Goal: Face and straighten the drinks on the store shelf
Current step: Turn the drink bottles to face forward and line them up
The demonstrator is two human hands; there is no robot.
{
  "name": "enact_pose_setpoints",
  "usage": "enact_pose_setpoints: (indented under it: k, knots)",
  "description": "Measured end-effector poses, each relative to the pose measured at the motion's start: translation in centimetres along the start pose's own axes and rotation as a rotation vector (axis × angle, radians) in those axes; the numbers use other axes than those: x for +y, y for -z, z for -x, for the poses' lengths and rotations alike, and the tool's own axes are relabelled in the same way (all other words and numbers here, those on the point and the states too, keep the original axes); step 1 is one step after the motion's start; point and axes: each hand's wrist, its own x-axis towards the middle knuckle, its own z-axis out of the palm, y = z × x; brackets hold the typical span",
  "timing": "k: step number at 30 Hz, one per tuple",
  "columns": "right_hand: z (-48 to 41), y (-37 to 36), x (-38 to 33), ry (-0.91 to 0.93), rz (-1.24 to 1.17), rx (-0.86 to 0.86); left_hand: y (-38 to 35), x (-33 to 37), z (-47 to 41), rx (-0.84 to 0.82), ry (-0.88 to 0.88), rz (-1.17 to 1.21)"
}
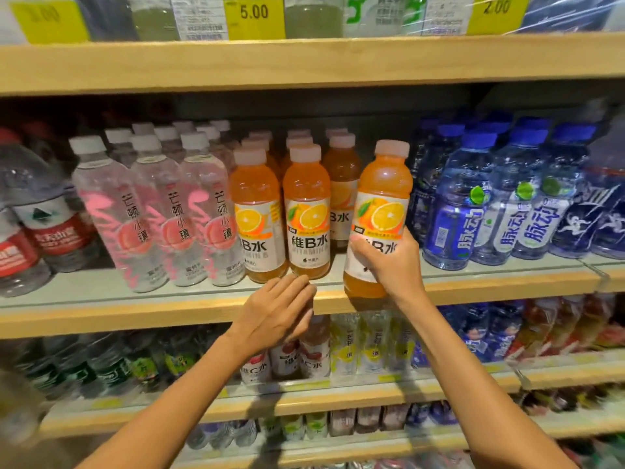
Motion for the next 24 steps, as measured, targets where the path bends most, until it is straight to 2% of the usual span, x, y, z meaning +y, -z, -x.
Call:
enact_pose_setpoints:
  k: [3, 5, 9, 12, 14, 21, 24]
  knots:
    - [1.2, 1.5, -1.3, -0.036, -0.172, -0.155, 1.7, 0.1, -0.8, -0.07, 0.139, 0.193]
    - [2.3, 2.2, -1.8, -0.061, -0.218, -0.254, 3.1, 0.6, -2.2, -0.033, 0.368, 0.38]
    - [4.7, 1.9, -2.0, -0.084, -0.247, -0.403, 6.4, 0.8, -8.1, 0.176, 0.942, 1.058]
    - [6.0, 1.0, -1.8, -0.066, -0.25, -0.464, 8.0, 0.7, -11.7, 0.178, 1.066, 1.44]
    - [6.6, 0.3, -1.8, -0.031, -0.229, -0.483, 8.6, 1.3, -12.8, 0.152, 1.1, 1.524]
    - [7.3, -0.3, -2.2, 0.002, -0.097, -0.422, 8.6, 2.3, -14.3, 0.284, 1.253, 1.383]
    - [6.8, 0.4, -2.0, -0.066, -0.223, -0.489, 8.9, 2.0, -14.8, 0.29, 1.279, 1.423]
